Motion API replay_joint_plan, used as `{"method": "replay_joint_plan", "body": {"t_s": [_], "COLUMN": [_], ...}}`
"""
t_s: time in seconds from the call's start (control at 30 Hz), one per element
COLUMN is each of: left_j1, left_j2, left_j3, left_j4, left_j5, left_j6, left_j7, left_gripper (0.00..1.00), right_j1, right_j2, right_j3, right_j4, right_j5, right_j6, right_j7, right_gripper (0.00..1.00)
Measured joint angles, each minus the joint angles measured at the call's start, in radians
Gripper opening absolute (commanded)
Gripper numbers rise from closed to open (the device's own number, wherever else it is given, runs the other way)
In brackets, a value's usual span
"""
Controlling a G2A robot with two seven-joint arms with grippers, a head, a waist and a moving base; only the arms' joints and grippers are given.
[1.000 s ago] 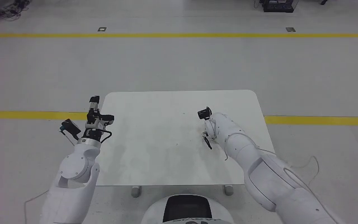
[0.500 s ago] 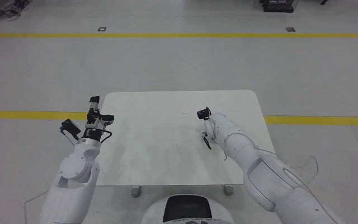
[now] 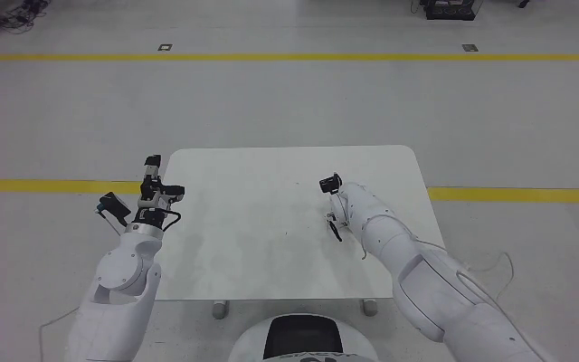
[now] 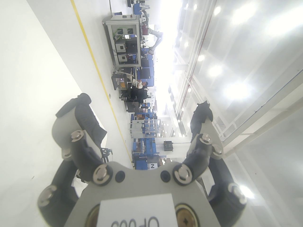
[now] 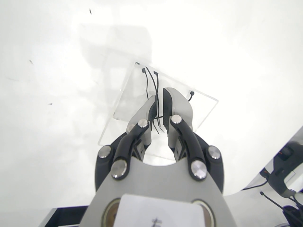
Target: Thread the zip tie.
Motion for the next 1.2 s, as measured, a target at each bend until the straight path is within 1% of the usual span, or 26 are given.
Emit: {"method": "replay_joint_plan", "body": {"t_s": [0.17, 0.37, 0.97, 1.2], "left_j1": [0.0, 0.0, 0.0, 0.0], "left_j2": [0.0, 0.0, 0.0, 0.0], "left_j3": [0.0, 0.0, 0.0, 0.0], "left_j4": [0.0, 0.0, 0.0, 0.0], "left_j5": [0.0, 0.0, 0.0, 0.0], "left_j6": [0.0, 0.0, 0.0, 0.0], "left_j7": [0.0, 0.0, 0.0, 0.0], "left_gripper": [1.0, 1.0, 1.0, 1.0], "right_j1": [0.001, 0.001, -0.006, -0.007], "right_j2": [-0.001, 0.0, 0.004, 0.004], "right_j3": [0.005, 0.012, 0.026, 0.033], "right_j4": [0.001, 0.003, -0.011, -0.014], "right_j5": [-0.002, -0.002, -0.022, -0.026], "right_j6": [-0.001, -0.008, 0.0, 0.003], "right_j7": [-0.004, -0.011, -0.002, 0.001], "right_gripper": [0.12, 0.11, 0.13, 0.11]}}
